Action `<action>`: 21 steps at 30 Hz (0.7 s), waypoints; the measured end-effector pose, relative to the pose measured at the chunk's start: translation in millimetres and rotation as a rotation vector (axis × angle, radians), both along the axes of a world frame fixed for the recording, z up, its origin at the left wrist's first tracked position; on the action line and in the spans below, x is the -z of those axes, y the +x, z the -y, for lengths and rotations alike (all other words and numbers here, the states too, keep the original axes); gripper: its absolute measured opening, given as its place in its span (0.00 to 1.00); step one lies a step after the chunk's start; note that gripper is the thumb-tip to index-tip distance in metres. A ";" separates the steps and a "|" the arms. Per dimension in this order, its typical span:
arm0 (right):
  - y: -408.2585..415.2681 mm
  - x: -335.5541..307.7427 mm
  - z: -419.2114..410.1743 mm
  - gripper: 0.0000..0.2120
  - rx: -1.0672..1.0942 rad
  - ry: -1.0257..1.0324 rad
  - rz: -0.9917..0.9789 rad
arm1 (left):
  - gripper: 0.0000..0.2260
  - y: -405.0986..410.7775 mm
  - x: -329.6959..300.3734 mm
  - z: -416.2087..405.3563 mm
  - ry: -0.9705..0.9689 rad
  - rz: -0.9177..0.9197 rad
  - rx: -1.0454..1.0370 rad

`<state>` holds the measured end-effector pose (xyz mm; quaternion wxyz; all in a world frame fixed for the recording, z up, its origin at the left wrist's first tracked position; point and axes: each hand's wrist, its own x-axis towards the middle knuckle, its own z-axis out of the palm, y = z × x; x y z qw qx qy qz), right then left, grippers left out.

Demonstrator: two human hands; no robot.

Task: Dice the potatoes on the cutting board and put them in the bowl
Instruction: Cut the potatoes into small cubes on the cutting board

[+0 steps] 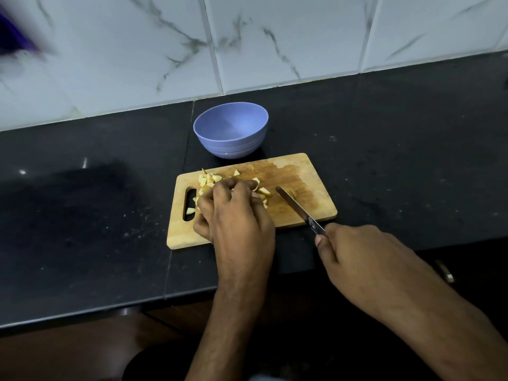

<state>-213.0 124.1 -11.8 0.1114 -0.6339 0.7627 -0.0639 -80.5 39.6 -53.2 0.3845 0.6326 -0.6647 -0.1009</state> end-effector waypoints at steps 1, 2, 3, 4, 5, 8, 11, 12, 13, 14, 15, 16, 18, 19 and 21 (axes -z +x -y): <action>-1.2 1.2 0.8 0.13 -0.002 0.002 0.008 | 0.11 0.4 -1.4 3.5 -0.004 0.030 0.025; -2.0 2.8 1.2 0.13 -0.003 0.000 0.012 | 0.11 0.4 -3.3 7.3 0.002 0.063 0.049; -2.8 3.9 1.6 0.13 -0.004 -0.004 0.015 | 0.11 0.0 -5.7 10.9 0.018 0.098 0.071; -3.4 5.0 1.4 0.13 -0.005 -0.011 0.019 | 0.11 -0.6 -7.4 13.8 0.043 0.138 0.087; -3.9 6.0 1.5 0.13 -0.008 -0.018 0.027 | 0.11 -1.0 -8.7 16.0 0.070 0.174 0.097; -5.0 7.5 1.8 0.14 -0.018 -0.026 0.057 | 0.12 -1.9 -8.2 16.7 0.099 0.204 0.097; -5.8 7.7 3.2 0.15 -0.026 -0.021 0.061 | 0.11 -2.5 -7.0 15.3 0.074 0.184 0.096; -6.0 8.1 3.1 0.15 -0.026 -0.027 0.053 | 0.10 -2.9 -6.8 15.6 0.067 0.175 0.105; -5.8 7.7 3.1 0.14 -0.024 -0.036 0.052 | 0.09 -3.0 -6.3 16.2 0.062 0.165 0.118; -5.2 7.5 2.9 0.14 -0.023 -0.040 0.053 | 0.08 -3.2 -6.0 16.5 0.056 0.155 0.132; -4.7 6.6 2.6 0.13 -0.021 -0.042 0.056 | 0.07 -3.4 -5.9 16.7 0.047 0.147 0.143; -3.9 5.8 2.3 0.13 -0.017 -0.038 0.061 | 0.06 -2.9 -5.8 16.5 0.037 0.142 0.147; -2.0 3.6 2.5 0.12 -0.010 -0.029 0.067 | 0.07 -1.8 -6.5 15.9 0.029 0.152 0.150; -1.6 3.0 2.5 0.11 -0.010 -0.020 0.066 | 0.08 -0.9 -6.8 15.5 0.041 0.163 0.155; -0.2 0.9 1.0 0.11 -0.004 -0.009 0.057 | 0.09 1.0 -6.5 14.4 0.074 0.182 0.168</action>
